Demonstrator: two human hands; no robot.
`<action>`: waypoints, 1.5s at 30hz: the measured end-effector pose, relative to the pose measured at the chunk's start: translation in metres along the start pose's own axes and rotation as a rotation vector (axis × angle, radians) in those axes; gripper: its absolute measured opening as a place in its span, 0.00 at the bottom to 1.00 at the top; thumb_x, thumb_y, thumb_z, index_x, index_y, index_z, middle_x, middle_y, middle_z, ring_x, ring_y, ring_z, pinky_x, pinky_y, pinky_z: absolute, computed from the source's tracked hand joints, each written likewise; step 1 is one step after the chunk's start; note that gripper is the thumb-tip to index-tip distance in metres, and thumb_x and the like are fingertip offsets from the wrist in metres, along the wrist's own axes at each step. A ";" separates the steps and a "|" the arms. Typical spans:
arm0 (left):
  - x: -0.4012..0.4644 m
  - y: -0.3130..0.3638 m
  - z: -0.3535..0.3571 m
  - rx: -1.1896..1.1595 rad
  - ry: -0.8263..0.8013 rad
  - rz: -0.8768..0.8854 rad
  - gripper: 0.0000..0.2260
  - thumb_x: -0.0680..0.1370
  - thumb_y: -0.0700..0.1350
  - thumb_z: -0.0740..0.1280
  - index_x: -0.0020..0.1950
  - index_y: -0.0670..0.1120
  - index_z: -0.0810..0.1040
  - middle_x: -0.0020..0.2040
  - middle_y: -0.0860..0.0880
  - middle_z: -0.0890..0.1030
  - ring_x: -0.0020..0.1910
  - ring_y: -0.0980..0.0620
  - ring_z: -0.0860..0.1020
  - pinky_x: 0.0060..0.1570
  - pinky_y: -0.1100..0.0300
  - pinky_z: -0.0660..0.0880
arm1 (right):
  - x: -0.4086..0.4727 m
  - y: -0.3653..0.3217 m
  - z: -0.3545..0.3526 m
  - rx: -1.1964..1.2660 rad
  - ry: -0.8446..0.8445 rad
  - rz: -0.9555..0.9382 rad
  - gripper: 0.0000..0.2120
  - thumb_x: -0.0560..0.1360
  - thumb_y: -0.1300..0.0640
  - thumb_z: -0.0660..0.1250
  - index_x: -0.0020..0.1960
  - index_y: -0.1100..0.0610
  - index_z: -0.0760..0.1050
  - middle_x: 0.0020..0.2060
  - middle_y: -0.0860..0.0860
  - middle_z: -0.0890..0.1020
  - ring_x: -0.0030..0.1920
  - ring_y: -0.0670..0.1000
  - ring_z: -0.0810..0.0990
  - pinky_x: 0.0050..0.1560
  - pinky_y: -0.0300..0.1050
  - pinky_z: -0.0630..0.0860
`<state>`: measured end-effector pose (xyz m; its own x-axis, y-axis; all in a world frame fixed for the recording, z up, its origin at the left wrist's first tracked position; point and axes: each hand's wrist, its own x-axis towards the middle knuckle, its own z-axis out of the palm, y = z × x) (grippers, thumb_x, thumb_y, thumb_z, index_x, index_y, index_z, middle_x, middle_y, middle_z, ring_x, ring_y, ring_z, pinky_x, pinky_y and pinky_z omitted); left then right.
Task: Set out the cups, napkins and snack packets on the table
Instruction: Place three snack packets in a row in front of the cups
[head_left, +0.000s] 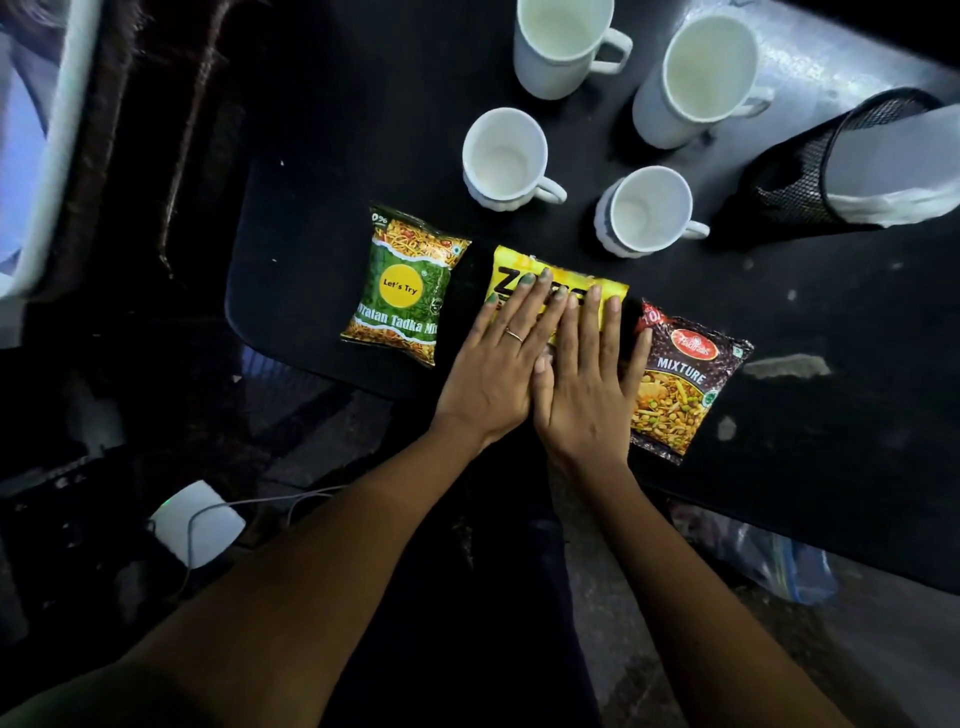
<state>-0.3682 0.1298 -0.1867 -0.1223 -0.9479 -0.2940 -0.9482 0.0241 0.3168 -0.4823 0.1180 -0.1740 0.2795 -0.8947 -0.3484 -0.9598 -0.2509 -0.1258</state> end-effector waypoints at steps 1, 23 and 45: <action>0.001 0.000 -0.001 -0.010 -0.018 -0.004 0.26 0.80 0.47 0.47 0.77 0.47 0.44 0.77 0.50 0.42 0.76 0.54 0.42 0.74 0.54 0.43 | 0.000 -0.001 -0.002 -0.001 -0.006 0.005 0.29 0.80 0.46 0.43 0.77 0.57 0.48 0.77 0.56 0.51 0.77 0.56 0.49 0.75 0.59 0.42; -0.021 -0.091 -0.046 -0.002 0.142 -0.341 0.25 0.81 0.50 0.49 0.77 0.43 0.51 0.78 0.46 0.54 0.77 0.46 0.51 0.74 0.48 0.45 | 0.036 -0.100 -0.017 0.164 -0.013 -0.252 0.25 0.81 0.51 0.49 0.77 0.51 0.50 0.77 0.53 0.52 0.77 0.57 0.47 0.75 0.56 0.42; -0.005 -0.043 -0.021 0.131 0.103 -0.098 0.32 0.76 0.64 0.53 0.77 0.55 0.52 0.79 0.48 0.52 0.77 0.44 0.49 0.72 0.41 0.41 | -0.015 0.015 -0.017 0.224 -0.005 0.534 0.36 0.73 0.32 0.48 0.77 0.44 0.43 0.77 0.51 0.41 0.77 0.57 0.39 0.68 0.74 0.44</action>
<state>-0.3208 0.1264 -0.1797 -0.0030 -0.9751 -0.2217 -0.9850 -0.0353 0.1687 -0.5012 0.1212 -0.1550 -0.2413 -0.8739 -0.4219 -0.9393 0.3196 -0.1247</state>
